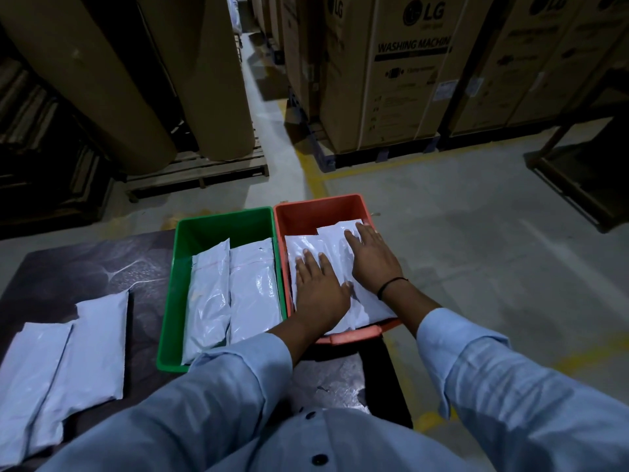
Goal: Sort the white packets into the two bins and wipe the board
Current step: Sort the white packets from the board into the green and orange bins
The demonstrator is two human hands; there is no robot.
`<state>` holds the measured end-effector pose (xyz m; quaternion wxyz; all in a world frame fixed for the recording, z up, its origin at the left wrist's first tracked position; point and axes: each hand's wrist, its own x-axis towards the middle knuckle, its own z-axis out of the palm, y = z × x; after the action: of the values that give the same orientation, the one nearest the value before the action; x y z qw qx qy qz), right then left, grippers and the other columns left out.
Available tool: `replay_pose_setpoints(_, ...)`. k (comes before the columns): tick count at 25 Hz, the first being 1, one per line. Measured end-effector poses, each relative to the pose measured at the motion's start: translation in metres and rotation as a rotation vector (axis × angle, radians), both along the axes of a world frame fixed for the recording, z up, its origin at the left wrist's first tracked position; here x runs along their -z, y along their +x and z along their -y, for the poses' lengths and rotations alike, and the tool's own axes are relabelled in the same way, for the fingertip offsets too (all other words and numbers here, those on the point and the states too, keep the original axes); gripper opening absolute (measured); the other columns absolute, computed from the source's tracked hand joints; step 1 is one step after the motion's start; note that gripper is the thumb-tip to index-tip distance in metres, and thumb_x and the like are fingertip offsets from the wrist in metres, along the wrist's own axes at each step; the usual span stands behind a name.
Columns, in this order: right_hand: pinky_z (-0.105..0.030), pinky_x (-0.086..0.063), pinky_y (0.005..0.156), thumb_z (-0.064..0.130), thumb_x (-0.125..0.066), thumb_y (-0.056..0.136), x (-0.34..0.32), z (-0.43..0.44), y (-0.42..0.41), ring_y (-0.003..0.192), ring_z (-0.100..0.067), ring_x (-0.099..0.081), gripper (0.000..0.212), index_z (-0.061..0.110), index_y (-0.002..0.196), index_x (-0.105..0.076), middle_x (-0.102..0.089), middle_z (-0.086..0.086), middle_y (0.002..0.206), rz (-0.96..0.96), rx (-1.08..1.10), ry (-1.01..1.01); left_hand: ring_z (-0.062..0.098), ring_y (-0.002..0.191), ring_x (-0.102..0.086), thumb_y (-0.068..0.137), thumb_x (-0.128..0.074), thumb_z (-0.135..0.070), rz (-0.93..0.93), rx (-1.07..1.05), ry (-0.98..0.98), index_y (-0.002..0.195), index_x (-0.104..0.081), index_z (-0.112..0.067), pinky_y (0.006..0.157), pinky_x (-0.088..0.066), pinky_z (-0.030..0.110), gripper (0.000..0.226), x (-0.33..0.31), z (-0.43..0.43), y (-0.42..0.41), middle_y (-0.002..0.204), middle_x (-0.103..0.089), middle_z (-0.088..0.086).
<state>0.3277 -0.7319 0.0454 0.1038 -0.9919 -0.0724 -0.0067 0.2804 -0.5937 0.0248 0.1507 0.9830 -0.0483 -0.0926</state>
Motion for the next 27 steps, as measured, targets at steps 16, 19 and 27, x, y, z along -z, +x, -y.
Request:
replay_pose_setpoints(16, -0.042, -0.019, 0.123, 0.006, -0.059, 0.083, 0.001, -0.023, -0.006, 0.147, -0.035, -0.027, 0.067, 0.007, 0.147, -0.042, -0.033, -0.021, 0.156, 0.101, -0.086, 0.093, 0.044, 0.153, -0.017, 0.102, -0.021, -0.035, 0.189, 0.119, 0.013, 0.155, -0.025, 0.004, 0.126, -0.011, 0.053, 0.066, -0.018, -0.030, 0.001, 0.163, -0.021, 0.028)
replay_pose_setpoints(19, -0.043, -0.027, 0.120, -0.001, -0.059, 0.079, -0.005, -0.042, -0.009, 0.141, -0.038, -0.037, 0.063, 0.003, 0.141, -0.049, -0.042, -0.024, 0.149, 0.157, -0.086, 0.162, 0.045, 0.145, -0.037, 0.100, -0.044, -0.024, 0.325, 0.064, -0.055, 0.147, -0.043, 0.005, 0.119, -0.032, 0.051, 0.055, -0.028, -0.055, 0.004, 0.154, -0.041, 0.028)
replay_pose_setpoints(27, -0.045, -0.031, 0.119, 0.004, -0.058, 0.088, -0.015, -0.126, -0.014, 0.142, -0.036, -0.036, 0.056, 0.007, 0.143, -0.050, -0.044, -0.019, 0.151, 0.216, -0.131, 0.162, 0.040, 0.154, -0.013, 0.105, -0.042, -0.029, 0.302, -0.116, -0.113, 0.156, -0.033, -0.007, 0.126, -0.017, 0.047, 0.057, -0.039, -0.175, -0.011, 0.165, -0.022, 0.018)
